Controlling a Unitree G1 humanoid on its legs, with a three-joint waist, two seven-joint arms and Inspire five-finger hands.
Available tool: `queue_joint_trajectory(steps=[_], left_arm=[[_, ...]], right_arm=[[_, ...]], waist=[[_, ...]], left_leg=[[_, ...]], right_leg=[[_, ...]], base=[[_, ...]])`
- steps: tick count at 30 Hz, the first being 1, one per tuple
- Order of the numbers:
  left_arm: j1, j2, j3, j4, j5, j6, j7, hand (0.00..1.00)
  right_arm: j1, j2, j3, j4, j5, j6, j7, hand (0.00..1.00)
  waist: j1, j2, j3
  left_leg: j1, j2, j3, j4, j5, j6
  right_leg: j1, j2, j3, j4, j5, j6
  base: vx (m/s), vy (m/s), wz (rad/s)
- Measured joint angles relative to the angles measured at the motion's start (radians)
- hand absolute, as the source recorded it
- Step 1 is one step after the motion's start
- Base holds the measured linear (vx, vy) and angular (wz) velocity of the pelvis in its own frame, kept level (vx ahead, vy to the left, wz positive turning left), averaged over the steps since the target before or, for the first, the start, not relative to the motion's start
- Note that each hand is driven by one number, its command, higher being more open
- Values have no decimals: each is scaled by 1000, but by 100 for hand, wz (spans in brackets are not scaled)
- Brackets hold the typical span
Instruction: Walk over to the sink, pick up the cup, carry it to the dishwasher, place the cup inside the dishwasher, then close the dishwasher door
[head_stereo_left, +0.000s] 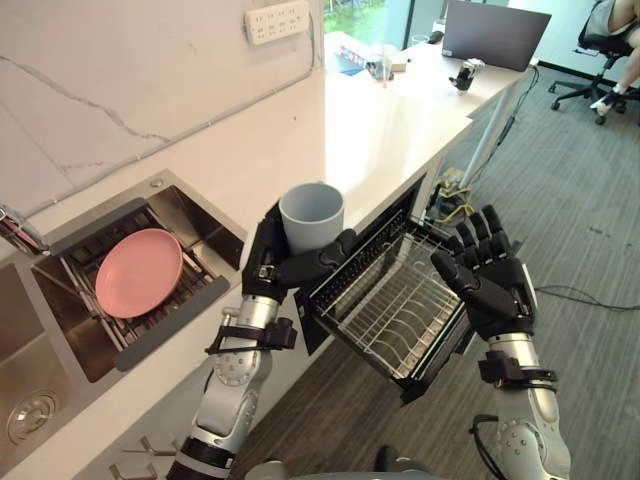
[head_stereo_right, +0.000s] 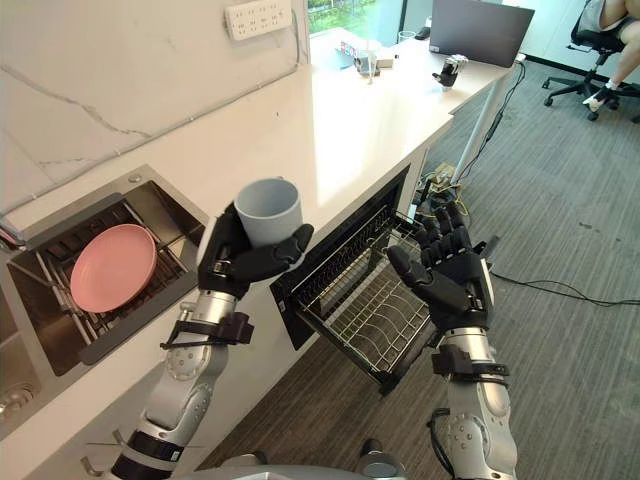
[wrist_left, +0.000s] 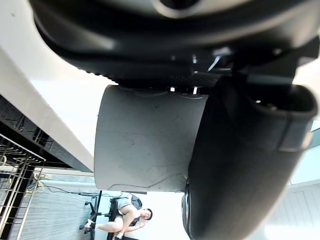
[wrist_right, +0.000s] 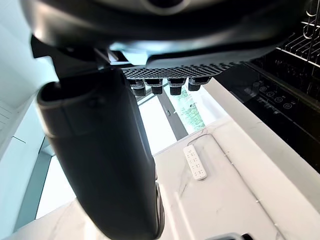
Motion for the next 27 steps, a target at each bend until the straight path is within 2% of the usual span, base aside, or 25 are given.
queue_joint_trajectory(steps=[7, 10, 14, 21, 27], left_arm=[[0, 40, -3, 9, 175, -1, -6, 0], [0, 62, -11, 9, 195, -1, -11, 0], [-4, 85, -33, 9, 233, -1, -16, 0], [-4, 103, -66, 9, 246, 15, -26, 0], [-9, 111, -103, 9, 253, 40, -24, 0]], right_arm=[[-35, -52, 14, 0, 93, 155, 170, 100], [-60, -80, 41, -1, 128, 215, 181, 100], [-80, -96, 115, -1, 155, 294, 178, 100], [-90, -111, 207, -2, 128, 310, 131, 100], [-123, -135, 283, -2, -38, 307, 25, 100]], waist=[[-10, 12, -7], [-12, 24, -15], [-12, 26, -17], [-4, 28, -21], [2, 35, -34]], left_leg=[[26, -15, 12, -43, 23, 3], [34, -21, 10, -61, 33, 6], [36, -23, -3, -73, 46, 6], [43, -40, -10, -110, 70, 12], [52, -49, -19, -130, 81, 15]], right_leg=[[-4, -8, 9, 4, 1, 2], [-1, -11, 3, 4, 2, 3], [7, -13, -11, -2, 4, 3], [23, -12, -21, -46, 34, 6], [33, -17, -31, -56, 41, 10]], base=[[2, 5, -2], [-17, 15, 6], [-34, 3, 10], [-20, -1, 4], [1, 5, 5]])
